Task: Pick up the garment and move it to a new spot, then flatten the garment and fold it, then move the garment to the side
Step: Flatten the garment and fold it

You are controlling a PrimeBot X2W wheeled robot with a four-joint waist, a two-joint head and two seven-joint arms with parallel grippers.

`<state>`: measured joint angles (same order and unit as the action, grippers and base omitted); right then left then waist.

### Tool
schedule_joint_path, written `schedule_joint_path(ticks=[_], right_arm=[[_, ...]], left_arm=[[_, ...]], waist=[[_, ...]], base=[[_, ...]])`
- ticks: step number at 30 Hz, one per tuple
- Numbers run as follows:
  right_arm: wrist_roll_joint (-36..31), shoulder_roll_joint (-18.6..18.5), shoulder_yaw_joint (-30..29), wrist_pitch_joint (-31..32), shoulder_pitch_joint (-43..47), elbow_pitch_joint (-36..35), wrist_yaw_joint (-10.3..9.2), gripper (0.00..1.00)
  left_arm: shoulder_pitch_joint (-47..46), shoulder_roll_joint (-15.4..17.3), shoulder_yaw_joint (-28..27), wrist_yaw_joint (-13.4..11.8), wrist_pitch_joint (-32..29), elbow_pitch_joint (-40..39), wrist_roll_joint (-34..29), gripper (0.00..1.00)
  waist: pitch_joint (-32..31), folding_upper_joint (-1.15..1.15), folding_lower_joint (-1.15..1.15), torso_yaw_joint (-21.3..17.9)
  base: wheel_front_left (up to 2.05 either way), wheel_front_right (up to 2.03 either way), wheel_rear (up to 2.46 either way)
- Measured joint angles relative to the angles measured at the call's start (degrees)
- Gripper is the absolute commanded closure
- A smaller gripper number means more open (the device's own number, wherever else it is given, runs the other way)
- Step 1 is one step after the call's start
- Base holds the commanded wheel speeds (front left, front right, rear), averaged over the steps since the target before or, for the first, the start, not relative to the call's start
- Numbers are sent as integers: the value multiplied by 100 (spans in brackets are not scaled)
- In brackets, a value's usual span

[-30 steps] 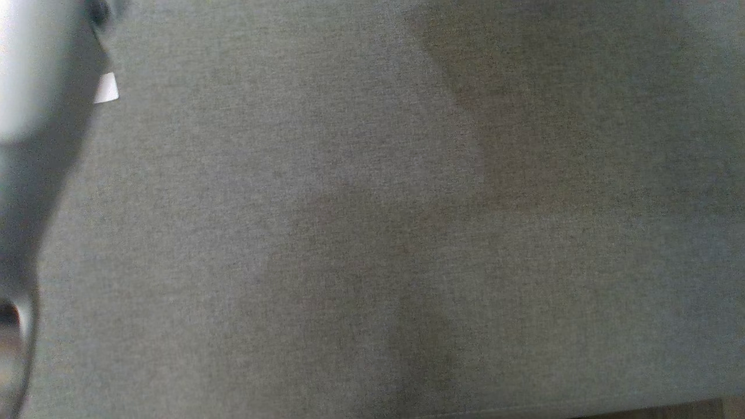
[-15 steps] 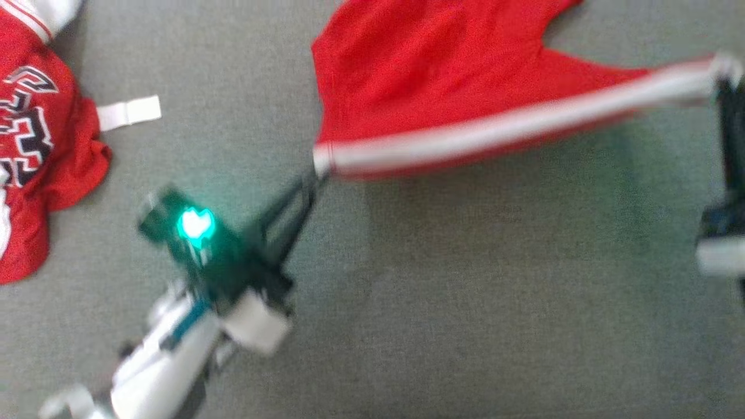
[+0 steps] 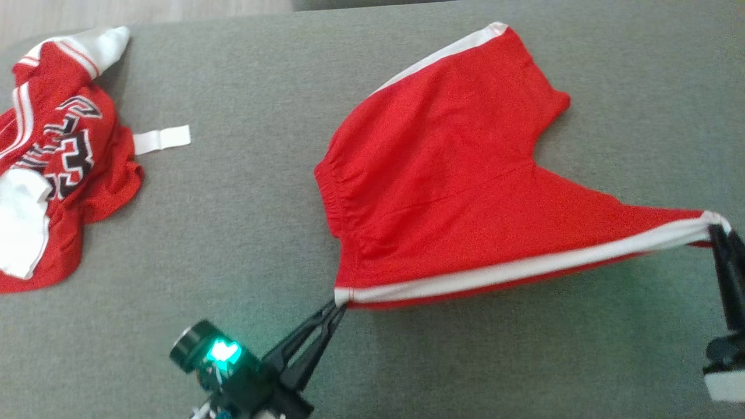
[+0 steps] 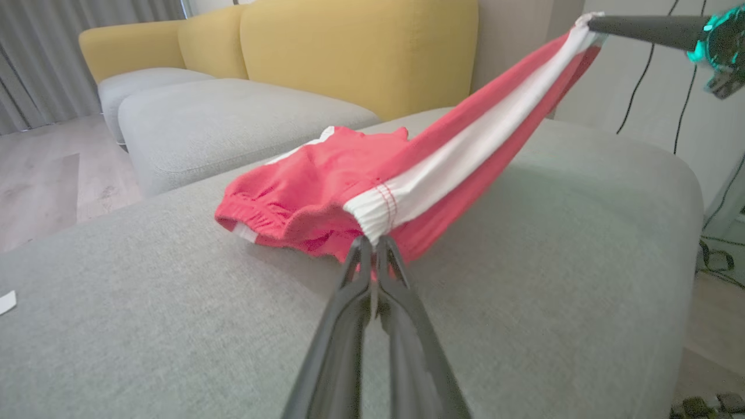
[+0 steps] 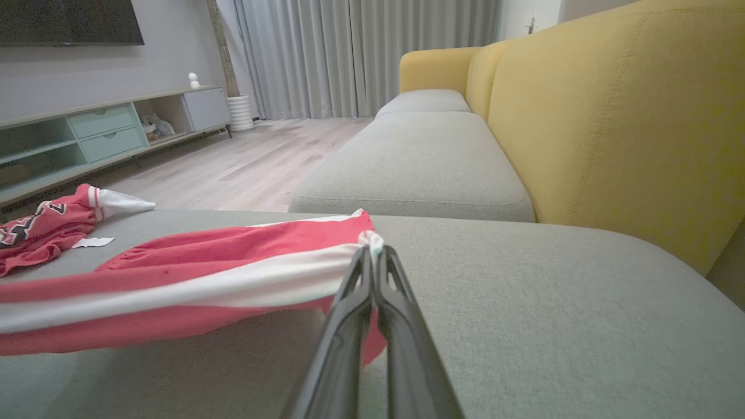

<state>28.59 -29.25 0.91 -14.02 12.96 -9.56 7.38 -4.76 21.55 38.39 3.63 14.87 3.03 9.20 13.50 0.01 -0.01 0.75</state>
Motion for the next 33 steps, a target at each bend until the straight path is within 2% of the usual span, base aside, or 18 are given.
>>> schedule_joint_path(ticks=[7, 13, 18, 23, 29, 30, 31, 32, 33], right_arm=[[-93, -124, 12, 334, -1066, 270, 0, 100], [4, -756, 742, 811, -2790, 954, 0, 100], [233, -1046, 1427, 1146, -4053, 1619, 0, 100], [366, -1218, 1997, 1281, -5059, 2359, 0, 100], [526, -1174, 2671, 1190, -5941, 3187, 0, 100], [575, -1125, 2764, 1140, -6045, 3307, 0, 87], [635, -1059, 2844, 1089, -6144, 3441, 0, 53], [690, -984, 2932, 1038, -6232, 3559, 0, 0], [753, -907, 3023, 969, -6313, 3677, 0, 0]], left_arm=[[-810, -293, -138, 202, 1, 183, 143, 100], [-1983, -559, -186, 301, 1, 838, 271, 100], [-2733, -710, -74, 352, 1, 1507, 468, 100], [-3535, -913, 156, 396, 1, 1990, 690, 100], [-4082, -998, 456, 396, 1, 2553, 1006, 100], [-4128, -1007, 456, 396, 1, 2618, 1045, 89], [-4161, -1022, 448, 396, 1, 2675, 1093, 68], [-4184, -1042, 437, 396, 1, 2736, 1172, 50], [-4197, -1053, 443, 396, 1, 2802, 1220, 16]], waist=[[231, 0, 2, 178], [604, 0, 3, 414], [934, 0, 3, 625], [1244, -1, 3, 849], [1551, -1, 2, 1031], [1583, -1, 2, 1044], [1608, 0, 2, 1048], [1624, -1, 2, 1043], [1632, -1, 2, 1031]], base=[[0, 0, 0], [0, 0, 0], [0, 0, 0], [0, 0, 0], [0, 0, 0], [0, 0, 0], [0, 0, 0], [0, 0, 0], [0, 0, 0]])
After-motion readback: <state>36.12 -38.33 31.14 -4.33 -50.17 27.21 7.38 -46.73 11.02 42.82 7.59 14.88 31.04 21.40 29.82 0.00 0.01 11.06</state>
